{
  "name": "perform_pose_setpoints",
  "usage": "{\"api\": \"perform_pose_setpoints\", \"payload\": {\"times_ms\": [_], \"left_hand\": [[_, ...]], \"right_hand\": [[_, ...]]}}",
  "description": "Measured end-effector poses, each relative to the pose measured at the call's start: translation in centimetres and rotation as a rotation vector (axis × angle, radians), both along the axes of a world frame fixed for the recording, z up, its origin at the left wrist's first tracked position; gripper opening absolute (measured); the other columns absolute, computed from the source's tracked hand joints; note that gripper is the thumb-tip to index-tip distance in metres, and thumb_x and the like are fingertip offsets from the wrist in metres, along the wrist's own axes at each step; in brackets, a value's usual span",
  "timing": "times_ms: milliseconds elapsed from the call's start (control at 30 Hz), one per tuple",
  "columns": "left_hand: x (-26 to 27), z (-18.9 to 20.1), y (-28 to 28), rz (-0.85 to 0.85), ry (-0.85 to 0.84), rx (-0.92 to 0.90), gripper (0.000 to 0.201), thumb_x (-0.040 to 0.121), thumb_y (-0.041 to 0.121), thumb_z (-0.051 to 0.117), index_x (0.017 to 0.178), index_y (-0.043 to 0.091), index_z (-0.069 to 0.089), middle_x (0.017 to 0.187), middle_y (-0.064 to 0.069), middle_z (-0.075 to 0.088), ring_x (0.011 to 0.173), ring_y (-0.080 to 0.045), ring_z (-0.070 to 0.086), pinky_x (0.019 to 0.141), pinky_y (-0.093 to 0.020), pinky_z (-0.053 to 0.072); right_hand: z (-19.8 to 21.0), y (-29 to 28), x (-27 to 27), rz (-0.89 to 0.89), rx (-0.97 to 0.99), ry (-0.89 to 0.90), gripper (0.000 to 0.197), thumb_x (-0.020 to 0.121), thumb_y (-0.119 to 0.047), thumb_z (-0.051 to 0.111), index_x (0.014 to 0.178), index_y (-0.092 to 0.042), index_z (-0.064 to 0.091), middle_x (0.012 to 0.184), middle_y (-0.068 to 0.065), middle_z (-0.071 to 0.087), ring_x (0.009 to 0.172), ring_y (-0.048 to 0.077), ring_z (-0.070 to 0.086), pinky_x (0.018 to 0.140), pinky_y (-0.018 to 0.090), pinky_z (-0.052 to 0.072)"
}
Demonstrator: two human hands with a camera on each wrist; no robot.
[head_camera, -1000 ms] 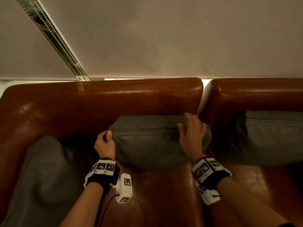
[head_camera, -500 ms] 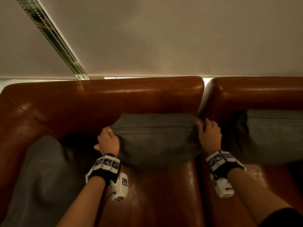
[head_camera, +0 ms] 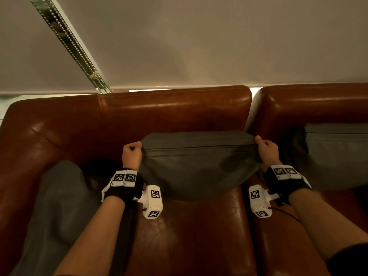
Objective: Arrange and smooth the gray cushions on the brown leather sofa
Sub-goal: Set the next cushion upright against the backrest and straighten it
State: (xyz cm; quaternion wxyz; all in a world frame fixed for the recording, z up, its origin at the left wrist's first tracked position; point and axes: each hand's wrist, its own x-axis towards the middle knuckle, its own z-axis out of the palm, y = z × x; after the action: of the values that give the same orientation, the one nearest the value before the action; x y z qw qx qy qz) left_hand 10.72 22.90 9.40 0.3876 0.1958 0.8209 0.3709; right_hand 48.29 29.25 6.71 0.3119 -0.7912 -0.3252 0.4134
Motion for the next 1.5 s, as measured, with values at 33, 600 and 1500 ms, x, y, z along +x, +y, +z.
{"api": "perform_pose_setpoints", "payload": {"times_ms": [33, 600, 1500], "left_hand": [[-0.3, 0.1, 0.0, -0.016, 0.018, 0.004, 0.036, 0.096, 0.027, 0.049, 0.12, 0.001, 0.055, 0.126, -0.018, 0.056, 0.121, -0.032, 0.05, 0.102, -0.038, 0.037], [5.8, -0.2, -2.0, -0.493, 0.946, 0.2, 0.037, 0.098, 0.031, 0.029, 0.124, 0.02, 0.053, 0.133, -0.006, 0.051, 0.127, -0.025, 0.045, 0.101, -0.047, 0.019], [-0.1, -2.5, -2.5, -0.216, 0.468, 0.249, 0.034, 0.098, 0.028, 0.046, 0.096, -0.004, 0.057, 0.096, -0.023, 0.059, 0.093, -0.035, 0.055, 0.078, -0.035, 0.038]], "right_hand": [[0.1, 0.1, 0.0, -0.011, 0.001, 0.022, 0.029, 0.094, -0.034, 0.054, 0.097, -0.007, 0.065, 0.102, 0.013, 0.063, 0.104, 0.029, 0.06, 0.099, 0.046, 0.047], [1.9, -4.5, -11.4, 0.459, 0.449, -0.779, 0.044, 0.095, -0.034, 0.04, 0.133, -0.015, 0.05, 0.142, 0.006, 0.048, 0.141, 0.024, 0.031, 0.113, 0.048, 0.005], [0.2, -4.0, -0.4, 0.051, 0.192, -0.251, 0.041, 0.095, -0.037, 0.052, 0.112, -0.001, 0.062, 0.104, 0.018, 0.066, 0.1, 0.031, 0.061, 0.088, 0.04, 0.049]]}}
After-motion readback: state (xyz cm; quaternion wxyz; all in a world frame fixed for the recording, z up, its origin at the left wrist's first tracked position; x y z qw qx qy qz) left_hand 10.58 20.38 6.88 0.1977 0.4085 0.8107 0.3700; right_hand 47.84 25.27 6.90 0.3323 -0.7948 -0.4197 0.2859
